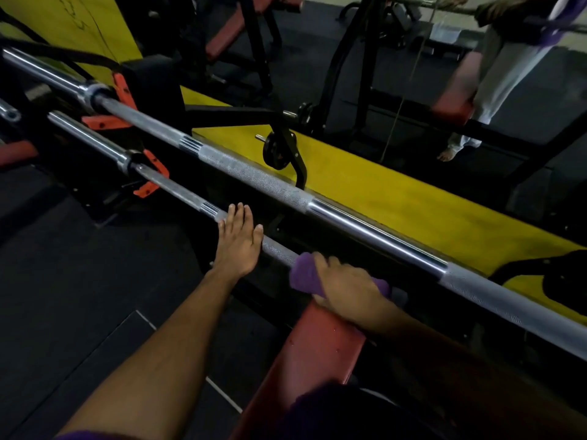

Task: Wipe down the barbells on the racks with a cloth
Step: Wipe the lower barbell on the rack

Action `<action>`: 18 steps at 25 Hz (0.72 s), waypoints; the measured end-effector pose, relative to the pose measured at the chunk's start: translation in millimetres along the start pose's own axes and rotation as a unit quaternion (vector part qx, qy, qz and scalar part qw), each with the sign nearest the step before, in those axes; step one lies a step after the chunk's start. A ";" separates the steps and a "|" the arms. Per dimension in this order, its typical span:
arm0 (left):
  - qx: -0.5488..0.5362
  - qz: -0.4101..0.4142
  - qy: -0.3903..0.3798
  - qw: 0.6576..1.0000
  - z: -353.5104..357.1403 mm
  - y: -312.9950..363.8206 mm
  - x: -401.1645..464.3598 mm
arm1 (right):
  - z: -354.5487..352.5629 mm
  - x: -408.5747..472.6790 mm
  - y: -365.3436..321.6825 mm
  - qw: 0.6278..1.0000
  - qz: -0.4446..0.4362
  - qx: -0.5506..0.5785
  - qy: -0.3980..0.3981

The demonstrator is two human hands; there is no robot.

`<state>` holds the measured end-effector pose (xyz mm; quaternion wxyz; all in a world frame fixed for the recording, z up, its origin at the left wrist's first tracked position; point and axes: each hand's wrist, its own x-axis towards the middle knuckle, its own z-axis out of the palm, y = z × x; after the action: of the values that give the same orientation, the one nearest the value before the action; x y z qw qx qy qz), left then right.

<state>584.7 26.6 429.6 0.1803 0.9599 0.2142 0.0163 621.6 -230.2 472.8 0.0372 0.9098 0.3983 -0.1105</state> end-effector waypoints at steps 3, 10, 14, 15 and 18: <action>-0.004 -0.001 0.005 1.000 0.9 3.7 0.6 | 13.4 -53.3 51.7 0.996 0.049 0.045 -0.067; -0.005 -0.002 -0.002 1.000 -1.7 2.8 1.1 | -1.2 23.7 -11.5 0.999 -0.033 0.021 0.008; 0.000 -0.010 -0.023 1.000 -4.5 4.8 0.4 | -2.3 17.4 -0.9 0.999 -0.036 0.030 0.007; -0.002 -0.014 -0.022 1.000 -4.2 5.6 -0.2 | 1.2 1.2 13.4 0.999 -0.029 0.037 -0.005; -0.011 -0.019 -0.016 1.000 -1.7 6.8 -0.1 | 12.7 -46.9 47.7 0.999 -0.002 0.027 -0.028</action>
<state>587.2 21.4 433.6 0.1941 0.9539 0.2291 -0.0006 623.5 -298.2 470.3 0.0240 0.9062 0.3958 -0.1465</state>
